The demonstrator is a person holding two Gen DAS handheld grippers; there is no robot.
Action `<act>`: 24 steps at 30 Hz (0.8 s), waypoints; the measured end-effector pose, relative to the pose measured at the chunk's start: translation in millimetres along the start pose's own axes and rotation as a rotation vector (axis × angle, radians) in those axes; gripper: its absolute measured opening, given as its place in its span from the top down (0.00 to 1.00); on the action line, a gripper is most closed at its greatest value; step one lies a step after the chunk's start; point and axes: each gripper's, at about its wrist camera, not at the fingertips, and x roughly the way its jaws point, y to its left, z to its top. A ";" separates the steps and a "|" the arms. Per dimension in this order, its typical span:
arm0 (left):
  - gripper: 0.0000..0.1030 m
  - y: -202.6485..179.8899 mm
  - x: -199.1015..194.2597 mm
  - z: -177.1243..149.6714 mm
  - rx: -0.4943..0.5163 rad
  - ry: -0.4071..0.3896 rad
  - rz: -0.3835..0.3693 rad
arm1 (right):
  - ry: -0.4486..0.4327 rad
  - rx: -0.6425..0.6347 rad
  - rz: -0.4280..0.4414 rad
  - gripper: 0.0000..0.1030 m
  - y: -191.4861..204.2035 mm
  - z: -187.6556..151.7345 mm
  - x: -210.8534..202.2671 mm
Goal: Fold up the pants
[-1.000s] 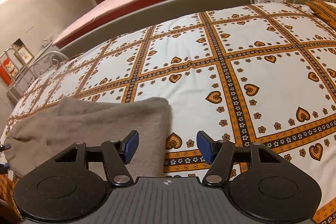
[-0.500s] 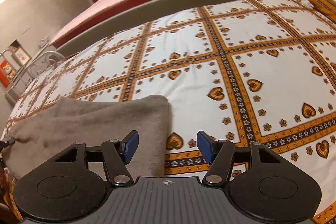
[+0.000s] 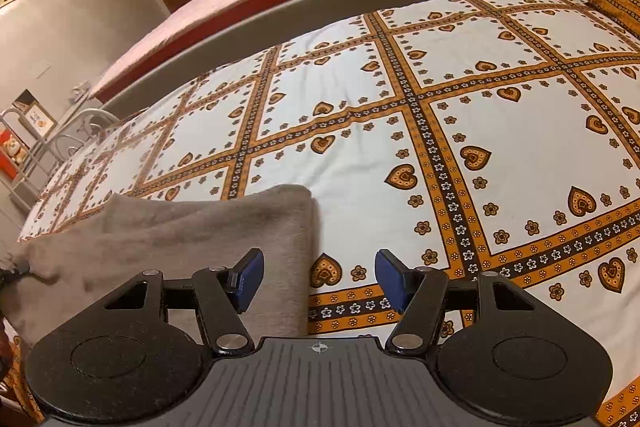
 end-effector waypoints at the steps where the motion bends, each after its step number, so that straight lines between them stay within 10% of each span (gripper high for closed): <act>1: 0.69 -13.8 -4.8 0.7 0.055 -0.017 -0.003 | -0.003 0.000 0.003 0.40 -0.4 -0.2 -1.4; 24: 0.70 -272.9 30.6 -89.2 0.569 0.023 -0.077 | -0.075 0.141 0.032 0.40 -53.8 -2.8 -44.5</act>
